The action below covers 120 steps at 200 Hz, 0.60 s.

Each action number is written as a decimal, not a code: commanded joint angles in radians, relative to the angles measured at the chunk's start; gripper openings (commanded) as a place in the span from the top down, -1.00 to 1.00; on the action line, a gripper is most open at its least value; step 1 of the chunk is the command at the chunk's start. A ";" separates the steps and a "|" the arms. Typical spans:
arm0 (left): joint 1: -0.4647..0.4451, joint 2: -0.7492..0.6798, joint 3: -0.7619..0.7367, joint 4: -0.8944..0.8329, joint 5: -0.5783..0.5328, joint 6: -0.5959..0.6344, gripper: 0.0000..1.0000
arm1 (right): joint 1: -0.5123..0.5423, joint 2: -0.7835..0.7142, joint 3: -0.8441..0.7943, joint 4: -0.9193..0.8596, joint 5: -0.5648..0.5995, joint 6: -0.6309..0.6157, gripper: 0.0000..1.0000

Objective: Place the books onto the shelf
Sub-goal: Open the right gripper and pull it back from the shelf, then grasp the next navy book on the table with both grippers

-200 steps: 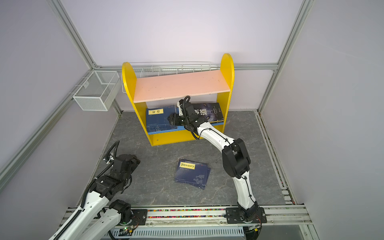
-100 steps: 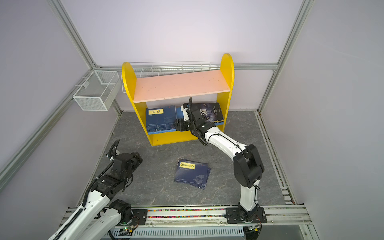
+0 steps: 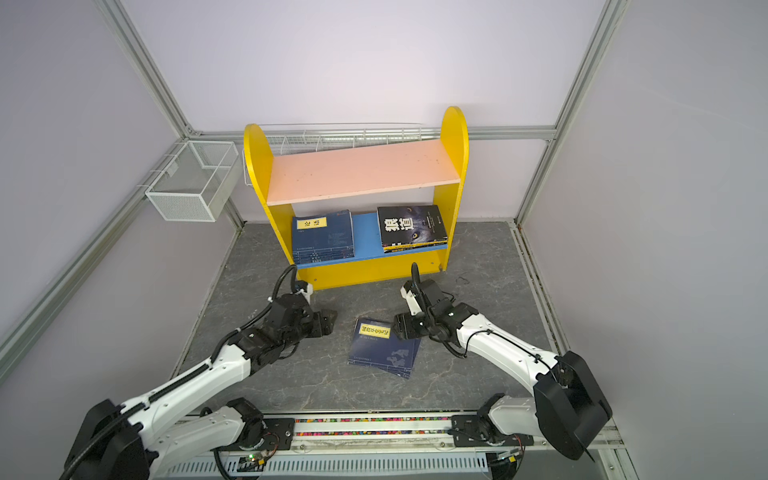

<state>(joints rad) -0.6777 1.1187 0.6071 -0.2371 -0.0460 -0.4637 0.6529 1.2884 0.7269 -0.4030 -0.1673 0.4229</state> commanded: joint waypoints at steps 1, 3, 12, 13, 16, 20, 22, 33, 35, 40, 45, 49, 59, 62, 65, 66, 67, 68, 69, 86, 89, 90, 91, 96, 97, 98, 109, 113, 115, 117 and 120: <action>-0.042 0.108 0.055 0.004 0.126 0.127 -0.63 | 0.007 -0.028 -0.050 -0.015 -0.024 0.038 -0.36; -0.045 0.118 0.058 0.002 0.128 0.129 -0.63 | 0.005 -0.026 -0.052 -0.016 -0.023 0.037 -0.36; -0.057 0.160 0.072 -0.006 0.133 0.143 -0.62 | 0.004 -0.016 -0.059 -0.008 -0.027 0.030 -0.35; -0.058 0.165 0.073 -0.006 0.133 0.145 -0.62 | 0.003 -0.015 -0.059 -0.006 -0.027 0.030 -0.35; -0.060 0.177 0.076 -0.007 0.131 0.146 -0.61 | 0.003 -0.010 -0.061 -0.003 -0.030 0.029 -0.35; -0.062 0.190 0.079 -0.008 0.130 0.147 -0.61 | 0.003 -0.005 -0.059 0.001 -0.033 0.027 -0.35; -0.062 0.196 0.081 -0.008 0.132 0.146 -0.61 | 0.003 -0.002 -0.059 0.003 -0.036 0.027 -0.34; -0.063 0.219 0.099 -0.030 0.148 0.156 -0.58 | 0.003 0.013 -0.051 0.007 -0.046 0.018 -0.33; -0.063 0.223 0.103 -0.036 0.150 0.157 -0.58 | 0.003 0.016 -0.050 0.007 -0.046 0.017 -0.33; -0.063 0.234 0.111 -0.043 0.150 0.157 -0.57 | 0.003 0.021 -0.047 0.007 -0.046 0.016 -0.33; -0.063 0.242 0.116 -0.047 0.149 0.158 -0.56 | 0.002 0.027 -0.046 0.010 -0.049 0.015 -0.32; -0.063 0.249 0.118 -0.047 0.153 0.161 -0.55 | 0.002 0.030 -0.044 0.014 -0.054 0.013 -0.32; -0.064 0.265 0.123 -0.046 0.162 0.163 -0.51 | 0.002 0.038 -0.043 0.018 -0.061 0.011 -0.31; -0.065 0.268 0.125 -0.046 0.165 0.164 -0.50 | 0.002 0.039 -0.041 0.018 -0.063 0.011 -0.30; -0.066 0.271 0.126 -0.046 0.167 0.164 -0.50 | 0.001 0.042 -0.041 0.018 -0.064 0.010 -0.30; -0.066 0.273 0.126 -0.046 0.167 0.165 -0.50 | 0.002 0.043 -0.040 0.019 -0.065 0.010 -0.30; -0.066 0.276 0.127 -0.045 0.168 0.166 -0.49 | 0.002 0.044 -0.041 0.019 -0.065 0.010 -0.30; -0.066 0.277 0.127 -0.047 0.168 0.167 -0.50 | 0.001 0.043 -0.041 0.019 -0.066 0.009 -0.30; -0.066 0.278 0.128 -0.047 0.169 0.167 -0.49 | 0.002 0.044 -0.042 0.019 -0.067 0.009 -0.30; -0.068 0.301 0.139 -0.047 0.179 0.171 -0.48 | 0.002 0.054 -0.042 0.018 -0.069 0.011 -0.30; -0.069 0.305 0.141 -0.048 0.178 0.171 -0.48 | 0.002 0.057 -0.043 0.018 -0.071 0.011 -0.30; -0.069 0.307 0.140 -0.048 0.178 0.172 -0.48 | 0.001 0.058 -0.043 0.018 -0.072 0.011 -0.30; -0.069 0.309 0.141 -0.049 0.178 0.172 -0.47 | 0.000 0.060 -0.043 0.017 -0.071 0.011 -0.30; -0.071 0.315 0.145 -0.051 0.176 0.174 -0.47 | -0.001 0.065 -0.043 0.015 -0.071 0.011 -0.30; -0.071 0.316 0.145 -0.052 0.174 0.174 -0.47 | -0.002 0.066 -0.043 0.015 -0.072 0.012 -0.30; -0.072 0.317 0.146 -0.052 0.174 0.175 -0.47 | -0.002 0.067 -0.043 0.015 -0.072 0.012 -0.30; -0.077 0.333 0.154 -0.057 0.168 0.178 -0.46 | -0.007 0.079 -0.044 0.016 -0.078 0.016 -0.29; -0.079 0.340 0.154 -0.057 0.164 0.180 -0.45 | -0.010 0.085 -0.045 0.016 -0.081 0.018 -0.29; -0.080 0.343 0.155 -0.057 0.163 0.180 -0.45 | -0.011 0.086 -0.046 0.017 -0.082 0.018 -0.29; -0.081 0.345 0.157 -0.057 0.161 0.180 -0.44 | -0.010 0.088 -0.046 0.018 -0.085 0.017 -0.29; -0.083 0.351 0.159 -0.055 0.162 0.181 -0.44 | -0.012 0.092 -0.045 0.020 -0.089 0.017 -0.29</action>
<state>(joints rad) -0.7467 1.4368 0.7315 -0.2749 0.1120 -0.3164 0.6495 1.3499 0.6716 -0.3920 -0.2260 0.4408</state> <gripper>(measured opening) 0.726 0.648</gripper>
